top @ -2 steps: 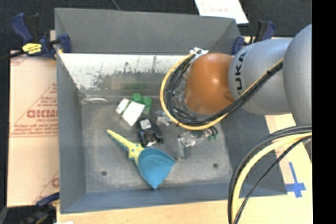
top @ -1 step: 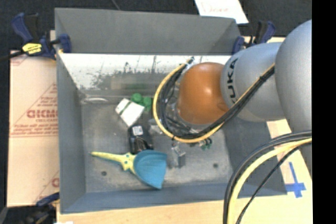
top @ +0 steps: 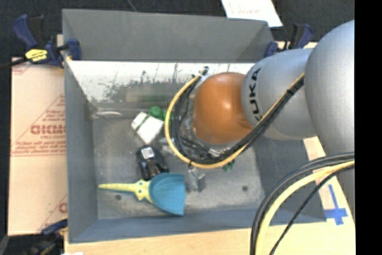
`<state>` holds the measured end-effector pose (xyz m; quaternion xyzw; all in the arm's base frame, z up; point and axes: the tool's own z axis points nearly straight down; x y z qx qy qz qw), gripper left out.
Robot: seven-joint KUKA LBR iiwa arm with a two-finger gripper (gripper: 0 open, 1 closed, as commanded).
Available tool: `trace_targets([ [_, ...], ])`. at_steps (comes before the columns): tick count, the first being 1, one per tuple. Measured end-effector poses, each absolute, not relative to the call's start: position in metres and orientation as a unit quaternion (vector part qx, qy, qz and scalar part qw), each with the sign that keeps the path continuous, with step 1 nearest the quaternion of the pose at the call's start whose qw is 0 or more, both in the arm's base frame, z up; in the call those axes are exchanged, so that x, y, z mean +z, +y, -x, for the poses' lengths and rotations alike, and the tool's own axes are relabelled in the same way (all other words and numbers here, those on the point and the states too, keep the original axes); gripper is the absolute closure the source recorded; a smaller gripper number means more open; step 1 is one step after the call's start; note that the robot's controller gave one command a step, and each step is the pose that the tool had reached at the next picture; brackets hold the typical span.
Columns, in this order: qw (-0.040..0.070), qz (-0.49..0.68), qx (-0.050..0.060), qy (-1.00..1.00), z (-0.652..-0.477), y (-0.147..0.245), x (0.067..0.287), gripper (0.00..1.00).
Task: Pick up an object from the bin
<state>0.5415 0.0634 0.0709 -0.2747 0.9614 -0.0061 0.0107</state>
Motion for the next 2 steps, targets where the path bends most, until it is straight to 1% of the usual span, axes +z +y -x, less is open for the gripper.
trace_targets([
  [1, 0.011, 0.412, -0.006, 0.911, -0.528, 0.137, 0.071, 0.00],
  [2, 0.014, 0.156, -0.005, 0.988, -0.573, 0.124, 0.071, 0.00],
])
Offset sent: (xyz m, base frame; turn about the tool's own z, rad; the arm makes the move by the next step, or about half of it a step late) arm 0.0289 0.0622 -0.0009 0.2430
